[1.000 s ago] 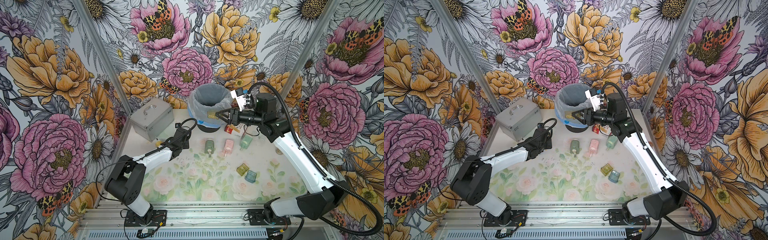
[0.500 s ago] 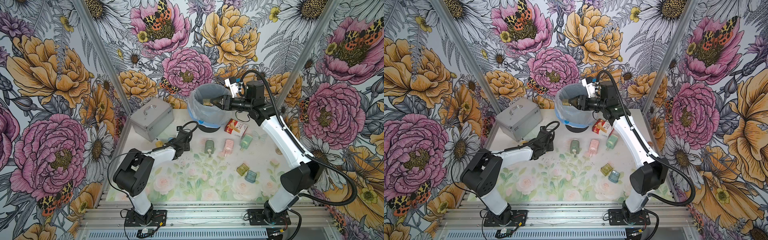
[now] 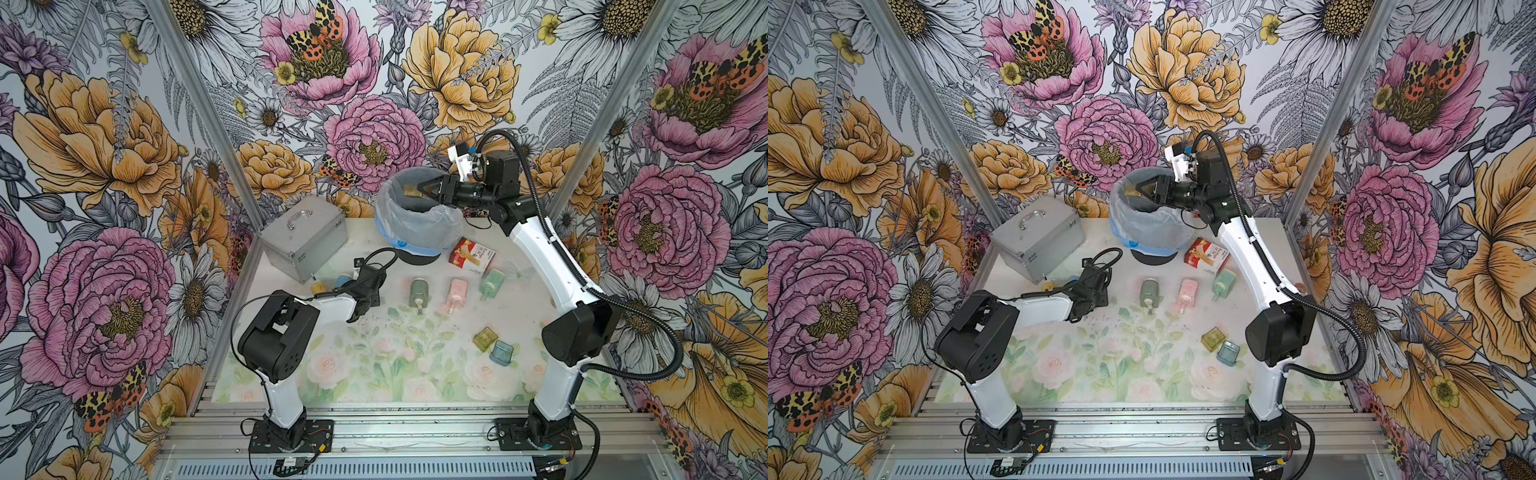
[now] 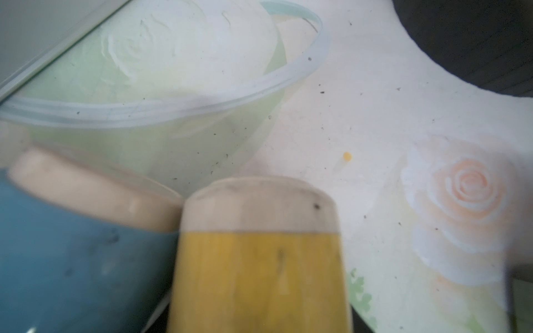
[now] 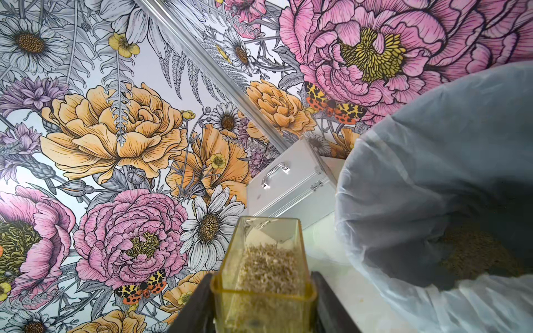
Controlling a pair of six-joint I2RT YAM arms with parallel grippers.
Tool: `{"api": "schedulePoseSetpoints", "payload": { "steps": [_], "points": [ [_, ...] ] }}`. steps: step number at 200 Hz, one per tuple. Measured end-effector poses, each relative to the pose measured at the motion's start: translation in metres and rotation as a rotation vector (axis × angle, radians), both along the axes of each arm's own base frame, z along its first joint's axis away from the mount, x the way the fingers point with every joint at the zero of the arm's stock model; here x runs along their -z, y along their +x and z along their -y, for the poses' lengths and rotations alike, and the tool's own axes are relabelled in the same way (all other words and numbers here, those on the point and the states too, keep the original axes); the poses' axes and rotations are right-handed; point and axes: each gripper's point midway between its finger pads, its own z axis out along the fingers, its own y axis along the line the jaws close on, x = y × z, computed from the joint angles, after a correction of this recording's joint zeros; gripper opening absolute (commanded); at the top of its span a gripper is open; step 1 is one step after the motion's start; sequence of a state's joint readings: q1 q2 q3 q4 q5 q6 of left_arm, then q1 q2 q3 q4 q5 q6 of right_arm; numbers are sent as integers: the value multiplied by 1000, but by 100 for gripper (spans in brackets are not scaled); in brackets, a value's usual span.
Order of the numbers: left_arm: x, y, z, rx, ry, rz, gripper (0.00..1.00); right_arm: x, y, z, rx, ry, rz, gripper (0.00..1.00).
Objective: Take out the pencil sharpener tray and clean the shavings
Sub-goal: Place the pencil sharpener at the center of the board, then pour the shavings into the trash bin.
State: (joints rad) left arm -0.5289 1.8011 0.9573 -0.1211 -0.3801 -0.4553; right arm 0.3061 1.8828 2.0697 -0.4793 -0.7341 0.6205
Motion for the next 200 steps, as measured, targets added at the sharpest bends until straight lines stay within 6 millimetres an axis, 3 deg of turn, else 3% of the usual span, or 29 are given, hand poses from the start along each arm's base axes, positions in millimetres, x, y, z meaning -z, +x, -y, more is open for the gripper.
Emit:
{"api": "schedulePoseSetpoints", "payload": {
  "steps": [67, 135, 200],
  "points": [
    [-1, 0, 4, -6, -14, 8, 60, -9, 13, -2, 0, 43, -17, 21],
    [-2, -3, 11, 8, 3, 18, 65, 11, 41, 1, 55, 95, -148, 20],
    [-21, -5, 10, 1, 15, 58, 66, 16, 48, 5, 103, 149, -257, 20]
  ]
}}
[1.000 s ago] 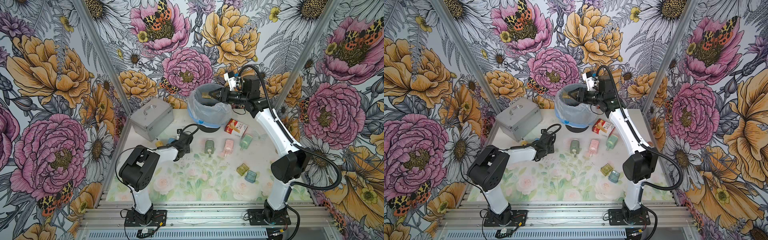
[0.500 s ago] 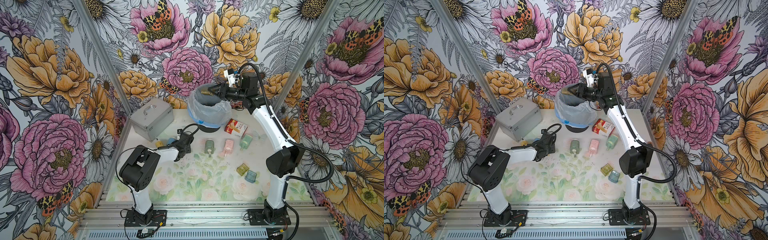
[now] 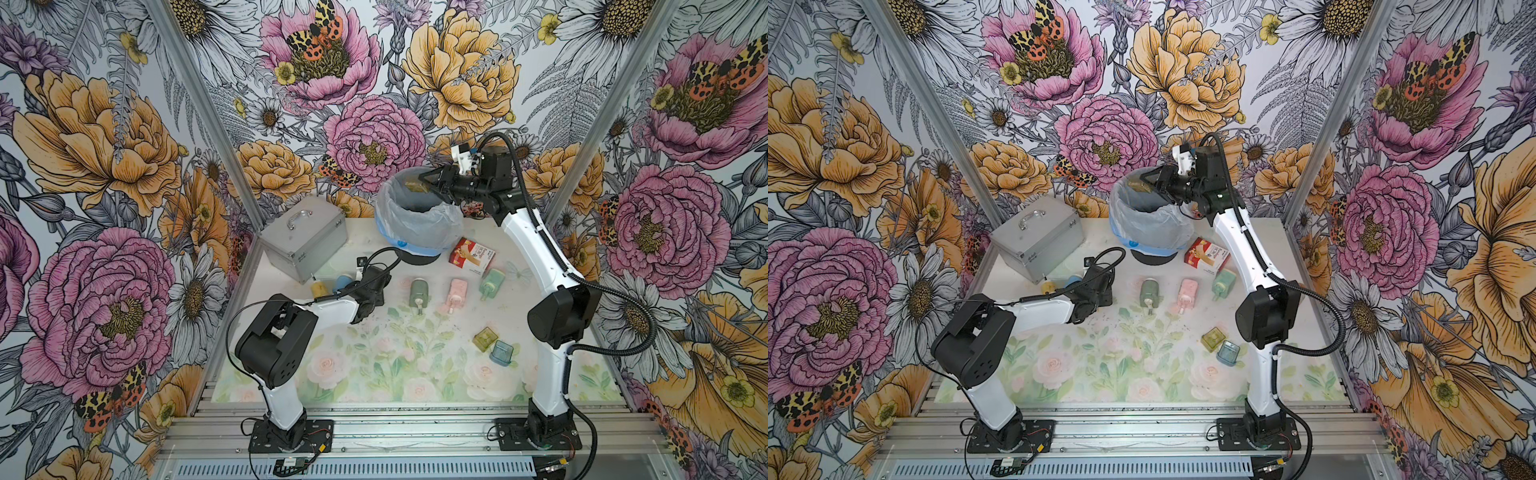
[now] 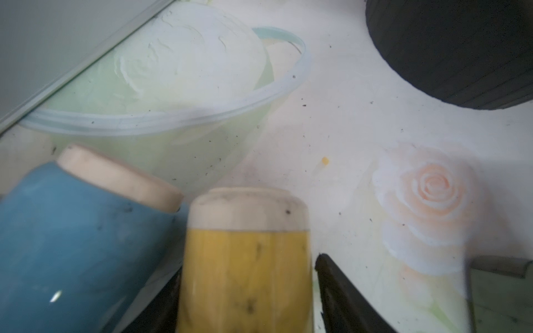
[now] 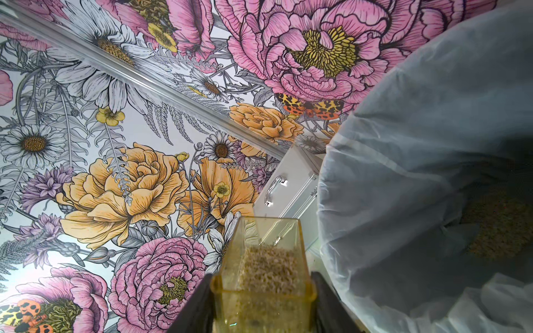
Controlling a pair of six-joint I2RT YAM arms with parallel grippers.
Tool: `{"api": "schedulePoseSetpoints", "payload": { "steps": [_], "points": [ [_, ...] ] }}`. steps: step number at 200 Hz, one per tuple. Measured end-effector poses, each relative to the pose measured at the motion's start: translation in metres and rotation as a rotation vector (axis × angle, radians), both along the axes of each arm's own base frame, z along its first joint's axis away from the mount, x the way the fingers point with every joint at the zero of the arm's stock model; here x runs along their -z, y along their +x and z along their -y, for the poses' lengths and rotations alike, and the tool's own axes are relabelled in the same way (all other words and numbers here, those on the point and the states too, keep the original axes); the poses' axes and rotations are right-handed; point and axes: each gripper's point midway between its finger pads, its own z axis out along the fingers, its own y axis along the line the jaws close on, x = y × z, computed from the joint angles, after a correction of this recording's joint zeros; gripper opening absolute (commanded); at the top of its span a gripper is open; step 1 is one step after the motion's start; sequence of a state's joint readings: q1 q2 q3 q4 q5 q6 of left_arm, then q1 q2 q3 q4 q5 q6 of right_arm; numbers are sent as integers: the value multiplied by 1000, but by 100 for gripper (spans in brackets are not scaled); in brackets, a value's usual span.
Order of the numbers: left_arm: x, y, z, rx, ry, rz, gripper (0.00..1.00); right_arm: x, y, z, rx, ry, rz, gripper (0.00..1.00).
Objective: Take out the pencil sharpener tray and clean the shavings
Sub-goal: Pour the shavings into the trash bin.
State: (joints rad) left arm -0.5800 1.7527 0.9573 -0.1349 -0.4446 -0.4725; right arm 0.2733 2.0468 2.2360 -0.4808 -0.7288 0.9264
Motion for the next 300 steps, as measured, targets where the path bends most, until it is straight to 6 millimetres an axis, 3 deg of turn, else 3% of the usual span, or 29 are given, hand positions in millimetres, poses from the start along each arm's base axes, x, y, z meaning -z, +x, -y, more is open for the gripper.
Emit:
{"api": "schedulePoseSetpoints", "payload": {
  "steps": [55, 136, 153, 163, 209, 235, 300],
  "points": [
    [-18, -5, 0, 1, 14, 30, 68, 0, 2, 3, 28, 54, -88, 20],
    [-69, -15, 5, 15, 5, 137, 73, 1, 6, 12, 82, 158, -253, 19],
    [-76, -21, 0, 13, 3, 150, 81, 4, 9, 14, 93, 181, -293, 19],
    [-80, -25, -4, 16, 9, 155, 98, 5, 10, 15, 100, 193, -314, 18],
    [-96, -46, -15, 19, -4, 191, 99, 11, 19, 19, 133, 265, -419, 18],
    [-102, -59, -15, 35, -2, 197, 99, 4, 25, 18, 144, 339, -453, 18],
    [-137, -83, -14, 56, -44, 260, 99, 1, 40, 16, 209, 519, -530, 17]
  ]
}}
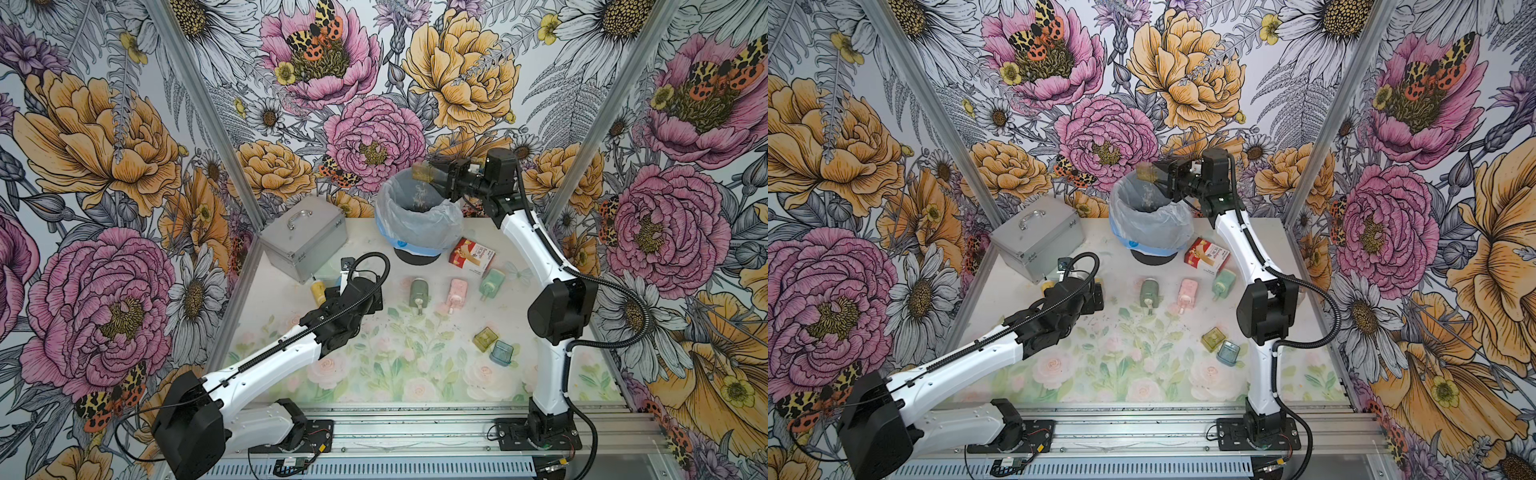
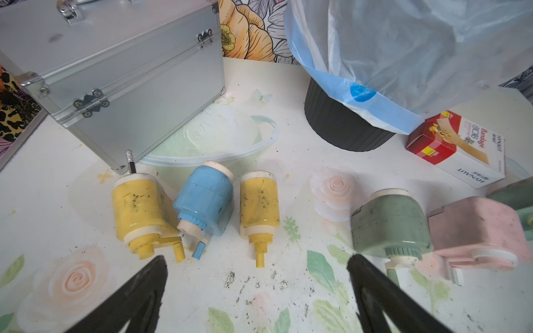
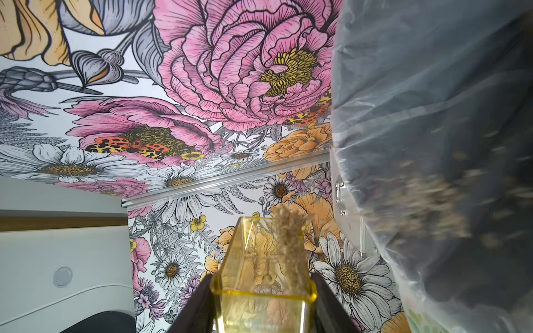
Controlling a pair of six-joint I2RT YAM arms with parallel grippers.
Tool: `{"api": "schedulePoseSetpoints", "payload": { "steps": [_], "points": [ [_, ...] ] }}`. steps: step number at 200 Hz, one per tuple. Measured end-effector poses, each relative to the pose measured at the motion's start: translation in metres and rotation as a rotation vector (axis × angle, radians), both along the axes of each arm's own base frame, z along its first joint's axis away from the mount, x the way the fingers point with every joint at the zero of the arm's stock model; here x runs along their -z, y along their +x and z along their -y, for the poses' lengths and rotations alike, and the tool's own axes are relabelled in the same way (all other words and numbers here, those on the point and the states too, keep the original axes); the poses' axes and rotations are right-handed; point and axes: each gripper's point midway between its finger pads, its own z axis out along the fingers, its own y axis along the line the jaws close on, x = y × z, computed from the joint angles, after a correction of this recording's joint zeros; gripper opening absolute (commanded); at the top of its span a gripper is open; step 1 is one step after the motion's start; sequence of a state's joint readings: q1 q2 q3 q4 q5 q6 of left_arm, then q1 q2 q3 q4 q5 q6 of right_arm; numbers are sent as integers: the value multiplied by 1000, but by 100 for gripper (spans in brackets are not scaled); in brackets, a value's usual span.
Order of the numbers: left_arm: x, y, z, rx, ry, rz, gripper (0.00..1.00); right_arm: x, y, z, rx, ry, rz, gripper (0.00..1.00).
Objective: Take out the pencil sharpener tray and clean the shavings
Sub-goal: Pour the shavings into the trash bin.
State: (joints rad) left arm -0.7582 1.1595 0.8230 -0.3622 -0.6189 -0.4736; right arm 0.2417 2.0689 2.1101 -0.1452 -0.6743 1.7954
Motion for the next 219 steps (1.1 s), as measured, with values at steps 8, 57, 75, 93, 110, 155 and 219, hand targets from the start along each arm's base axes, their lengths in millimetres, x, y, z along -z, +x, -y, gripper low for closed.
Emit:
{"api": "schedulePoseSetpoints", "payload": {
  "steps": [8, 57, 75, 93, 110, 155, 219],
  "points": [
    [-4, -4, 1, 7, -3, 7, 99, 3, 2, -1, 13, 25, -16, 17],
    [-15, -24, 1, 27, -2, 22, 99, 20, 14, -10, 142, 155, -105, 16],
    [-18, -30, 1, 33, 6, 21, 99, 11, 11, -18, 179, 187, -94, 15],
    [-23, -36, 2, 39, 10, 25, 99, -7, 1, -25, 204, 213, -74, 12],
    [-30, -42, 2, 43, 7, 36, 99, -24, -11, -27, 226, 232, -59, 11],
    [-36, -50, 2, 48, -2, 48, 99, -37, -31, -10, 303, 247, -50, 11],
    [-37, -53, 8, 43, -4, 53, 99, 23, -29, -4, 342, 159, -199, 13]
  ]
}}
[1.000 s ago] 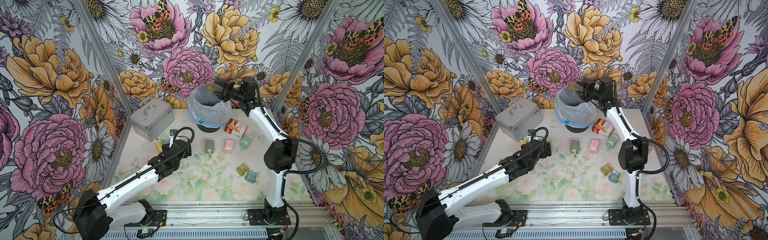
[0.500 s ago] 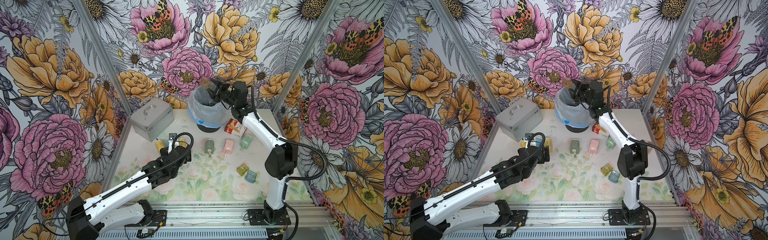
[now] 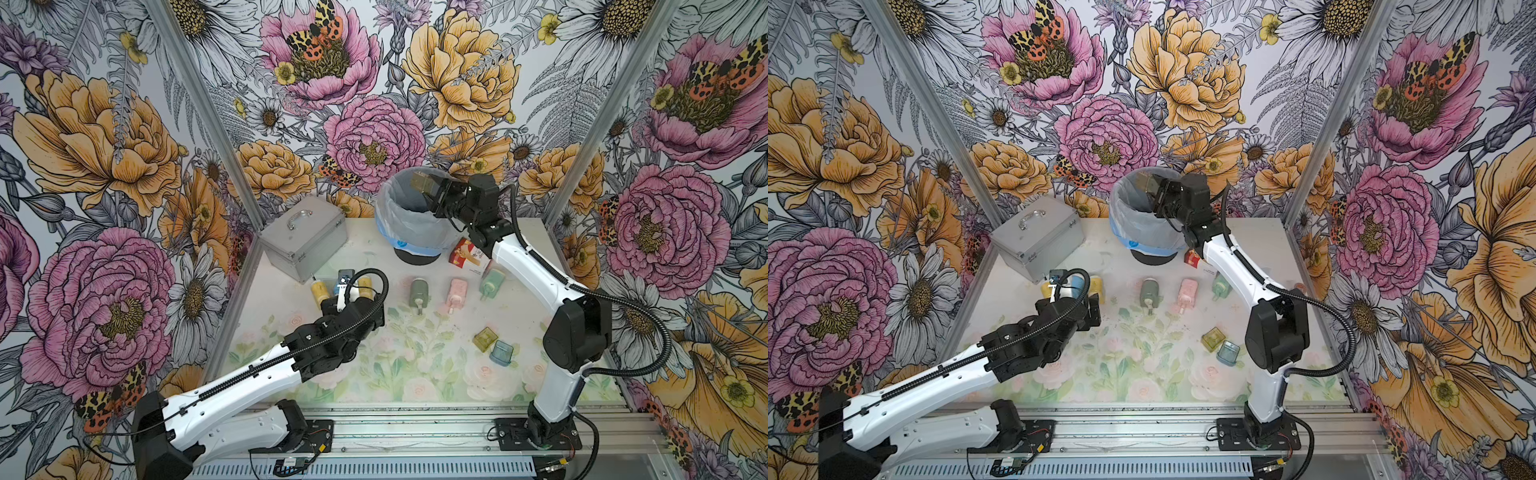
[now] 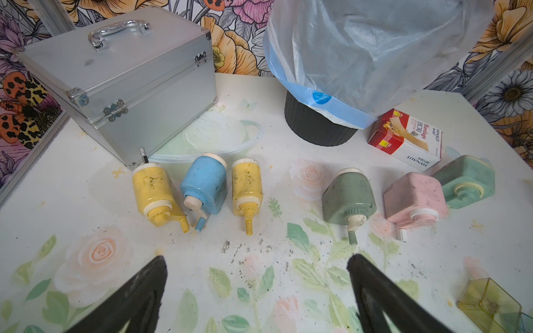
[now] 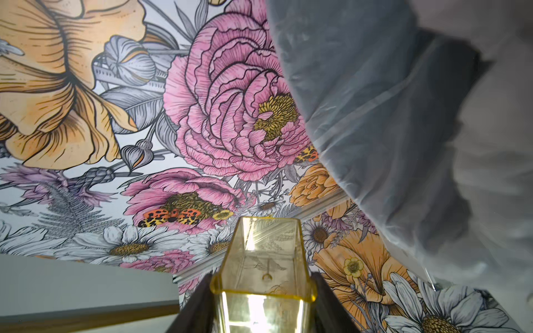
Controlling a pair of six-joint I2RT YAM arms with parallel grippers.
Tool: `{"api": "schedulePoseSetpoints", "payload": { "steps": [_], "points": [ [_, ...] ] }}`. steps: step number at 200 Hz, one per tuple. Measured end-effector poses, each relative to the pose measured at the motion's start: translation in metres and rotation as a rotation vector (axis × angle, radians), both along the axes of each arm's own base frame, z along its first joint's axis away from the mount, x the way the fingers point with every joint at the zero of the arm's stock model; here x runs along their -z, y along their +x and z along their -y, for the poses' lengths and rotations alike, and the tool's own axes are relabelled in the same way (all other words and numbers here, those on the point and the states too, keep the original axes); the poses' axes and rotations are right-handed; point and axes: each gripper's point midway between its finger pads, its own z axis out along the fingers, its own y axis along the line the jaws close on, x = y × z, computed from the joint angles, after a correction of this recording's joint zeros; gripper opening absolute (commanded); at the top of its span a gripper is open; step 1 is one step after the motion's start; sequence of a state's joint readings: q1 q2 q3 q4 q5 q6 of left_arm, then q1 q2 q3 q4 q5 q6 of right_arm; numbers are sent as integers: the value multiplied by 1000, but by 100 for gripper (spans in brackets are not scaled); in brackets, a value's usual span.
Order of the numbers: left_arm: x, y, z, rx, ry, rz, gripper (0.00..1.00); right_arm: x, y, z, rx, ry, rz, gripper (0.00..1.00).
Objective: Take out the pencil sharpener tray and clean the shavings
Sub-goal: Pour the shavings into the trash bin, then place the container at the center of the board.
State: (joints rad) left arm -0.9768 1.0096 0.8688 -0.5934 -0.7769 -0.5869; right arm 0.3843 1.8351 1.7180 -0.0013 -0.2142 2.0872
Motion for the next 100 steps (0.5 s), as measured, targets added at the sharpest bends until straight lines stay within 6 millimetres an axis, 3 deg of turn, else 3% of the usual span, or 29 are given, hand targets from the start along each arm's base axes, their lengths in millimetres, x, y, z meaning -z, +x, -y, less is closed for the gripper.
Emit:
{"api": "schedulePoseSetpoints", "payload": {
  "steps": [58, 100],
  "points": [
    [5, 2, 0, -21, 17, -4, 99, 56, -4, 11, -55, -90, -158, 14],
    [11, 4, 2, -22, 37, -15, 99, 58, -6, 21, -90, -197, -149, 14]
  ]
}}
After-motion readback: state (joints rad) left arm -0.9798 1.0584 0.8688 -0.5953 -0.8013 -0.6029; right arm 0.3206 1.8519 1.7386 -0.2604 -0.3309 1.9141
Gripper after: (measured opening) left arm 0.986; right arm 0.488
